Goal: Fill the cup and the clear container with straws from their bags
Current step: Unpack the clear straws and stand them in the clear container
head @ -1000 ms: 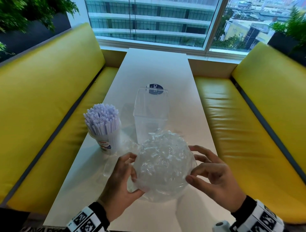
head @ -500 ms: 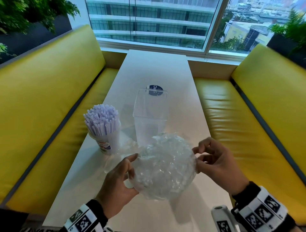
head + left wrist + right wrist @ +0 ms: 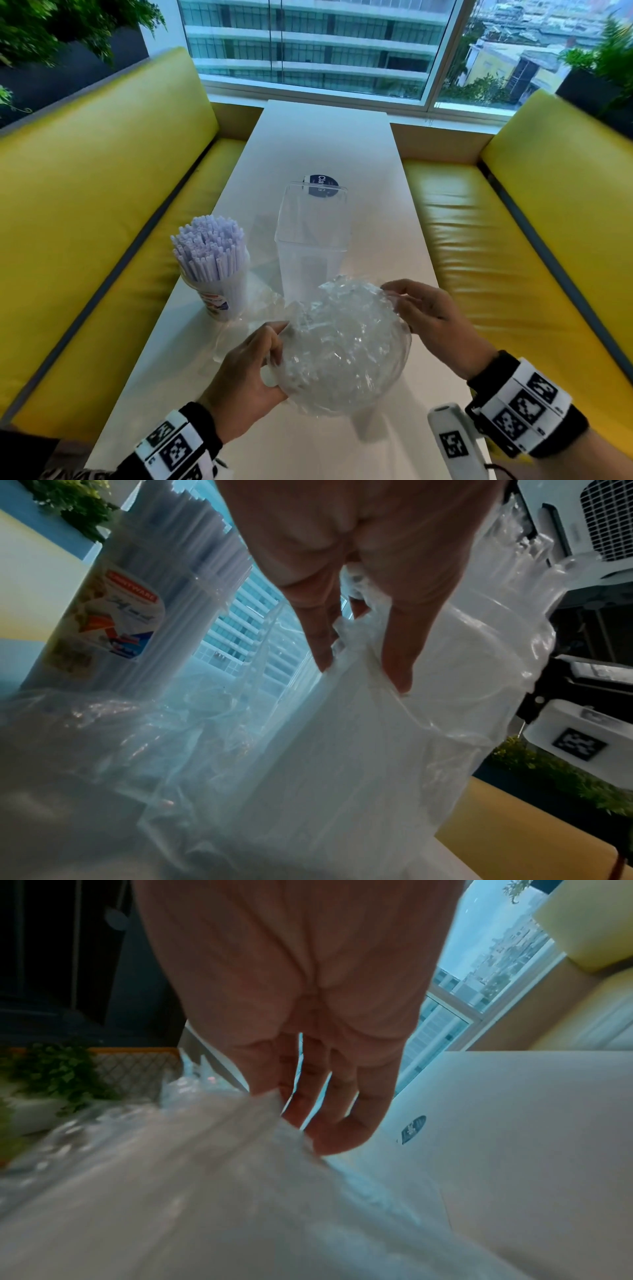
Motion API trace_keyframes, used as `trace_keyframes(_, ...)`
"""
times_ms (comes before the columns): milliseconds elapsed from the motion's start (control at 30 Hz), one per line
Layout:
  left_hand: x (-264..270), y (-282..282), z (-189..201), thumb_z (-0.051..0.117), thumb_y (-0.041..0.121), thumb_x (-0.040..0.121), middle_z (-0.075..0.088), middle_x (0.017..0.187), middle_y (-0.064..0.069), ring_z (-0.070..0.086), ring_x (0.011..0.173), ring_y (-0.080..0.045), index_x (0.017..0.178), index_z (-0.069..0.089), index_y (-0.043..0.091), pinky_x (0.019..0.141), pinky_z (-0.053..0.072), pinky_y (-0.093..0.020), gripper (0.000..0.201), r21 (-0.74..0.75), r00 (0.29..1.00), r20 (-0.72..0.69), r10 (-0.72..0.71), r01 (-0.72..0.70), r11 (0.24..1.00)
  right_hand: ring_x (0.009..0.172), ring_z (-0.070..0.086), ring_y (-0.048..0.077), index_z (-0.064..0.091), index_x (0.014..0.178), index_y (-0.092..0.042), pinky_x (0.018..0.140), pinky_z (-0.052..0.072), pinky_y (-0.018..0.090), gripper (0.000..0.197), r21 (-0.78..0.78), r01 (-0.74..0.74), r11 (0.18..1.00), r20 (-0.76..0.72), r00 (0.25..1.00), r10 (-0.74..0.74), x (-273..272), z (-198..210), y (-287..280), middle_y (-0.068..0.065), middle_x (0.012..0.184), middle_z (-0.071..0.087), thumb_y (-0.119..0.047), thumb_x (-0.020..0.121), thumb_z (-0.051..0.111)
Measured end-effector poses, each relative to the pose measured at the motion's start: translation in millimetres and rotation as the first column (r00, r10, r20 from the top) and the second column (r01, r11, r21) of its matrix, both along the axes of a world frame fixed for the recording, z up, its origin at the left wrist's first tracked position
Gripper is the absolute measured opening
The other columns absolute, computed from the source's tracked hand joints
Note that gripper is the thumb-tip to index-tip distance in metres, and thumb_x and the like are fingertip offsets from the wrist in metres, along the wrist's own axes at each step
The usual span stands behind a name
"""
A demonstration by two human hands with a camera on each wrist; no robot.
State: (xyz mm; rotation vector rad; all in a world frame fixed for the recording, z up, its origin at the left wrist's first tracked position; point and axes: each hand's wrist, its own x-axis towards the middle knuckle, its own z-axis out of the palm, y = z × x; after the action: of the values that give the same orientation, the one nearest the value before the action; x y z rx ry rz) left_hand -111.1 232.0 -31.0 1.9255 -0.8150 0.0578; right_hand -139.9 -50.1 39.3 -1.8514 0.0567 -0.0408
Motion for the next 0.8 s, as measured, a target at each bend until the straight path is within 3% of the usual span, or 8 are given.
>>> trace_keyframes(133,-0.7,0.6,-2.8,0.088,0.030,0.057,0.049,0.125,0.036,0.057,0.101,0.011,0.091,0.042,0.023,0.079,0.048,-0.003,0.058,-0.014,0.999,-0.041,-0.019,0.019,1.000,0.074,0.064,0.021,0.068,0.089,-0.014,0.069,0.059,0.036,0.017,-0.128,-0.113,0.985,-0.022,0.994,0.111,8.8,1.0,-7.3,0.007,0.083,0.069,-0.022,0.096,0.055)
trace_keyframes(233,-2.1,2.2,2.0,0.084,0.043,0.057,0.053,0.121,0.032,0.061,0.102,0.007,0.113,0.041,0.047,0.081,0.053,-0.009,0.071,-0.010,0.993,-0.115,-0.020,0.019,1.000,0.064,0.057,0.007,0.061,0.085,-0.007,0.061,0.052,0.021,0.024,-0.146,-0.095,0.985,-0.035,0.995,0.091,12.7,-6.4,-5.7,-0.012,0.069,0.062,-0.008,0.103,0.046)
trace_keyframes(367,0.5,0.6,9.0,0.081,0.048,0.059,0.048,0.127,0.040,0.054,0.114,0.010,0.126,0.026,0.066,0.087,0.050,-0.009,0.088,0.026,0.990,-0.129,-0.065,0.069,0.997,0.054,0.049,0.002,0.060,0.081,-0.012,0.053,0.043,0.015,0.026,-0.158,-0.122,0.980,-0.084,0.990,0.110,18.8,-13.0,-2.3,-0.015,0.060,0.057,-0.007,0.103,0.046)
trace_keyframes(467,6.5,1.7,8.4,0.082,0.050,0.060,0.049,0.127,0.035,0.053,0.115,0.009,0.129,0.027,0.065,0.093,0.049,-0.012,0.089,0.071,0.987,-0.142,-0.077,0.087,0.994,0.063,0.062,0.016,0.058,0.097,-0.031,0.059,0.052,0.030,0.024,-0.384,-0.171,0.907,-0.080,0.985,0.152,18.4,-23.8,-9.9,-0.002,0.074,0.067,-0.009,0.097,0.050)
trace_keyframes(533,11.4,1.2,4.3,0.086,0.044,0.062,0.054,0.124,0.024,0.057,0.112,0.001,0.132,0.034,0.053,0.093,0.053,-0.022,0.087,0.115,0.990,-0.124,-0.073,0.088,0.990,0.073,0.068,0.021,0.053,0.111,-0.034,0.068,0.057,0.034,0.028,-0.472,-0.191,0.861,-0.073,0.981,0.177,11.0,-28.4,-12.8,0.003,0.084,0.069,-0.010,0.097,0.050)
trace_keyframes(633,16.2,-1.9,-0.8,0.089,0.034,0.063,0.053,0.121,0.013,0.054,0.114,0.002,0.135,0.037,0.038,0.097,0.049,-0.021,0.089,0.149,0.993,-0.096,-0.071,0.085,0.985,0.069,0.063,0.004,0.055,0.112,-0.031,0.062,0.050,0.019,0.025,-0.539,-0.168,0.826,0.019,0.977,0.211,2.4,-30.9,-10.7,-0.010,0.078,0.067,-0.027,0.092,0.041)
trace_keyframes(733,15.4,0.1,-6.7,0.089,0.020,0.063,0.045,0.122,0.019,0.040,0.118,0.019,0.128,0.022,0.064,0.100,0.034,-0.001,0.103,0.202,0.994,-0.076,-0.074,0.089,0.975,0.073,0.059,0.001,0.055,0.110,-0.030,0.062,0.051,0.020,0.026,-0.573,-0.212,0.792,-0.031,0.971,0.238,-3.0,-35.6,-15.3,-0.015,0.083,0.060,-0.025,0.091,0.039)
trace_keyframes(800,13.2,1.5,-8.3,0.086,0.014,0.065,0.046,0.126,0.015,0.048,0.117,0.010,0.120,0.015,0.076,0.101,0.042,-0.011,0.109,0.187,0.985,-0.157,-0.070,0.100,0.977,0.093,0.063,0.007,0.054,0.125,-0.031,0.065,0.060,0.028,0.045,-0.450,-0.279,0.848,-0.129,0.960,0.247,-9.6,-33.6,-20.4,-0.009,0.107,0.063,-0.003,0.090,0.047)
